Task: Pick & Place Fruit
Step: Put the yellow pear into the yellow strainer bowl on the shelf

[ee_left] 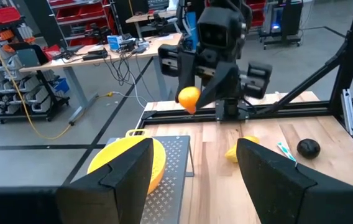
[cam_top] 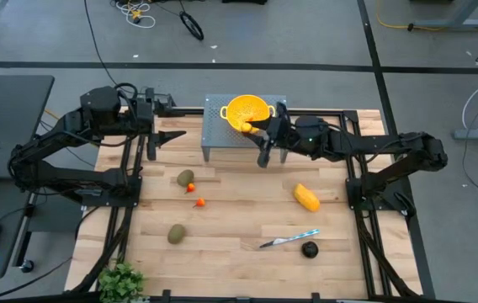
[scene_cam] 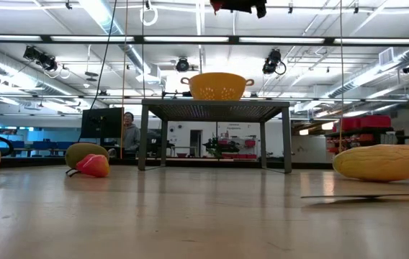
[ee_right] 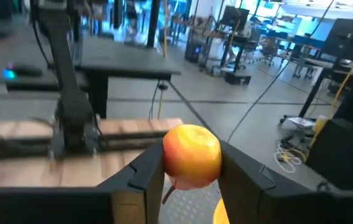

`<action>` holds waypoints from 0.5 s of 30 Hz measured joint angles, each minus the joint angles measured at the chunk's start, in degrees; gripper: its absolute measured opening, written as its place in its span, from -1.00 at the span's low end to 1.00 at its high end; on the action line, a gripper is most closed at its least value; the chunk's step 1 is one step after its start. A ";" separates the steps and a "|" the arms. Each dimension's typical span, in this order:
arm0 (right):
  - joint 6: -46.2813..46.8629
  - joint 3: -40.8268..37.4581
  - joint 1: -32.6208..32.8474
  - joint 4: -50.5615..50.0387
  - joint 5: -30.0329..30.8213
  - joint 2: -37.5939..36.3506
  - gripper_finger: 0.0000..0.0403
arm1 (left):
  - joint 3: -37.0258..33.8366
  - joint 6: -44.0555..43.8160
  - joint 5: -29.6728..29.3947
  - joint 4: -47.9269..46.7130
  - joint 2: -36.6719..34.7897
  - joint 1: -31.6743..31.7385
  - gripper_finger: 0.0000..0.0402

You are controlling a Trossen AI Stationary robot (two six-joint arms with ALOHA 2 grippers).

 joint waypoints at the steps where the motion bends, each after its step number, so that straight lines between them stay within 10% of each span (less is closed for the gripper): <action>1: 0.89 -0.02 -0.04 0.64 0.00 0.00 -0.34 | 0.00 0.00 -0.10 0.00 0.00 0.02 0.20; 15: 10.87 -0.09 -0.66 4.51 -0.10 0.00 -0.34 | -0.07 -0.02 -0.90 1.83 0.00 0.00 0.20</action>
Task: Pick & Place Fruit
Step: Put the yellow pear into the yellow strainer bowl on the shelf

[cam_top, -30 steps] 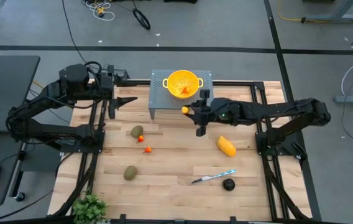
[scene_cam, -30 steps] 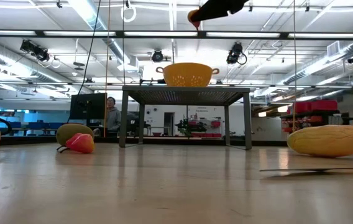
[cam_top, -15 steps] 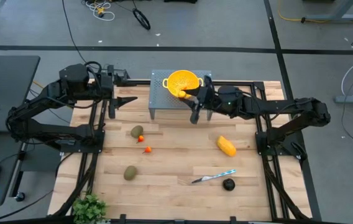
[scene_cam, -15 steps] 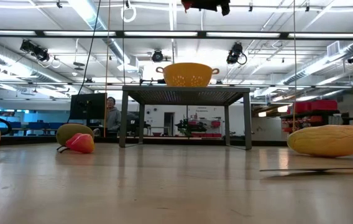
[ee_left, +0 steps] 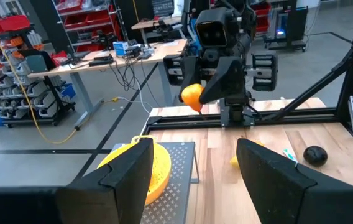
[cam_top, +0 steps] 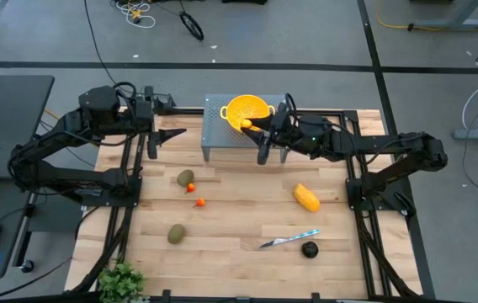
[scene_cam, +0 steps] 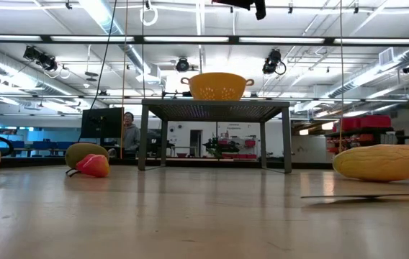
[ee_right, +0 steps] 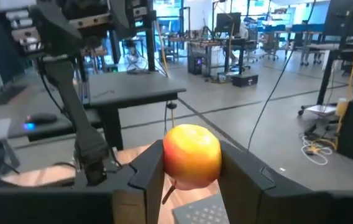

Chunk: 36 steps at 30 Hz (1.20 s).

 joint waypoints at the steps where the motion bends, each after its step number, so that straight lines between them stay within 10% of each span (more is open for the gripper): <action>1: 0.49 0.00 -0.18 0.57 -0.01 0.00 -0.34 | -0.02 0.01 0.02 0.00 0.00 0.00 0.20; 36: 1.76 0.00 -13.58 -0.47 -7.50 0.26 -0.34 | 0.00 -0.65 0.02 -0.14 0.00 0.02 0.20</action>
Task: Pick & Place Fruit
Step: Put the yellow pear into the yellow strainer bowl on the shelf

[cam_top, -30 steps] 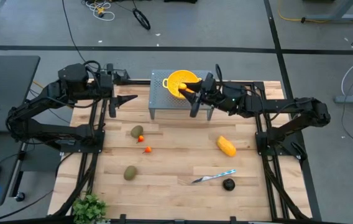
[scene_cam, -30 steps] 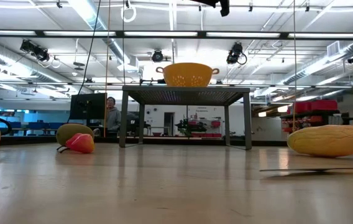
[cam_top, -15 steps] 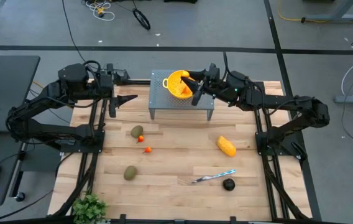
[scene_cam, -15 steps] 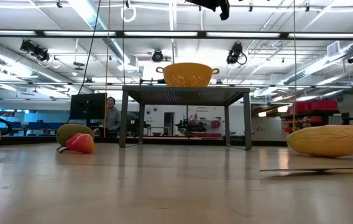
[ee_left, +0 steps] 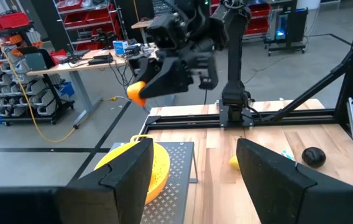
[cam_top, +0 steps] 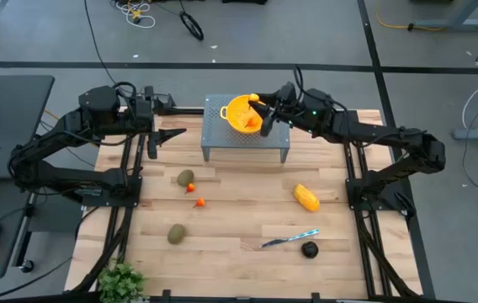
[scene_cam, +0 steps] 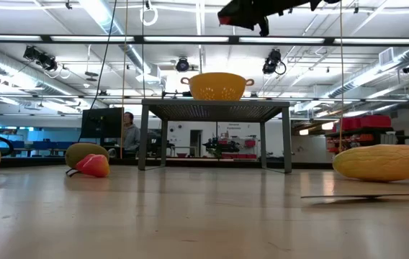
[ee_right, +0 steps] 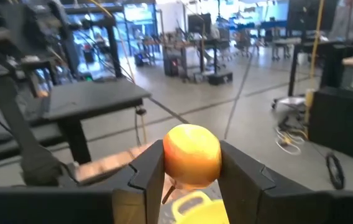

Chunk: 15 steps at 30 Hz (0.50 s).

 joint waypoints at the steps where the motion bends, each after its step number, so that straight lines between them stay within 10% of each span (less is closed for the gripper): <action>1: 0.00 0.00 -0.38 -0.61 -0.01 0.21 -0.34 | 0.00 0.02 0.00 0.00 0.00 -0.01 0.20; 15: -0.01 0.00 -1.50 -1.59 -0.45 6.41 -0.34 | 0.00 0.32 0.00 0.04 0.02 0.00 0.20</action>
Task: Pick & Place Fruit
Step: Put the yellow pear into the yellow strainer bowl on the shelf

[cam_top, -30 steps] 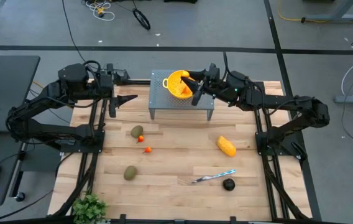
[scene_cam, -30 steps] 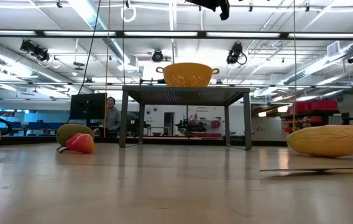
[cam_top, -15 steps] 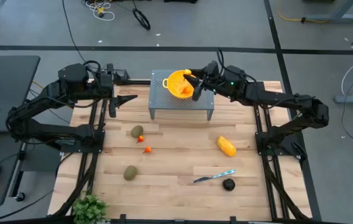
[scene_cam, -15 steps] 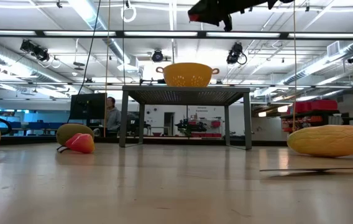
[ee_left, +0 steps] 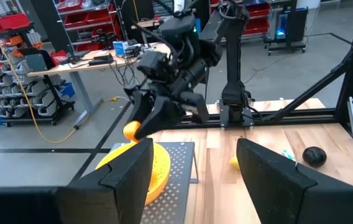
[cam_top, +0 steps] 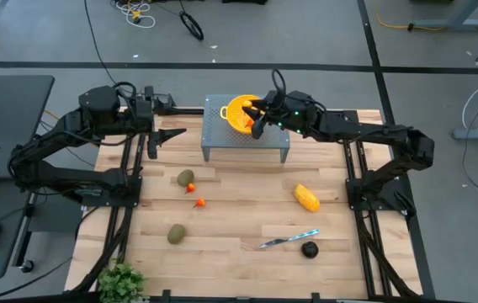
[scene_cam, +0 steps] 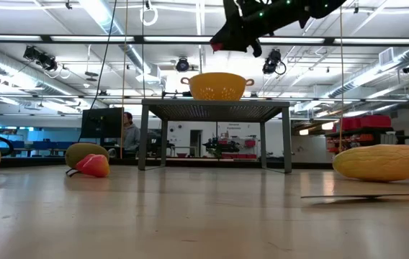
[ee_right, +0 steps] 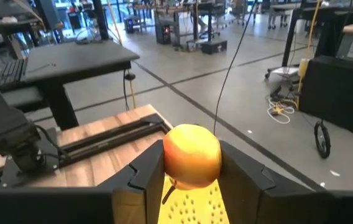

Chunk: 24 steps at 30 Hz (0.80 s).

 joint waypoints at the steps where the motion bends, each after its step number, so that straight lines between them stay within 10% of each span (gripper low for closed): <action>1: 0.01 0.00 0.01 -0.17 -0.01 0.24 -0.34 | 0.00 0.00 0.00 -0.02 0.00 -0.01 0.20; 24: -0.02 0.00 -0.58 -7.63 9.08 0.57 -0.34 | 0.00 -0.09 0.02 0.00 0.00 0.00 0.20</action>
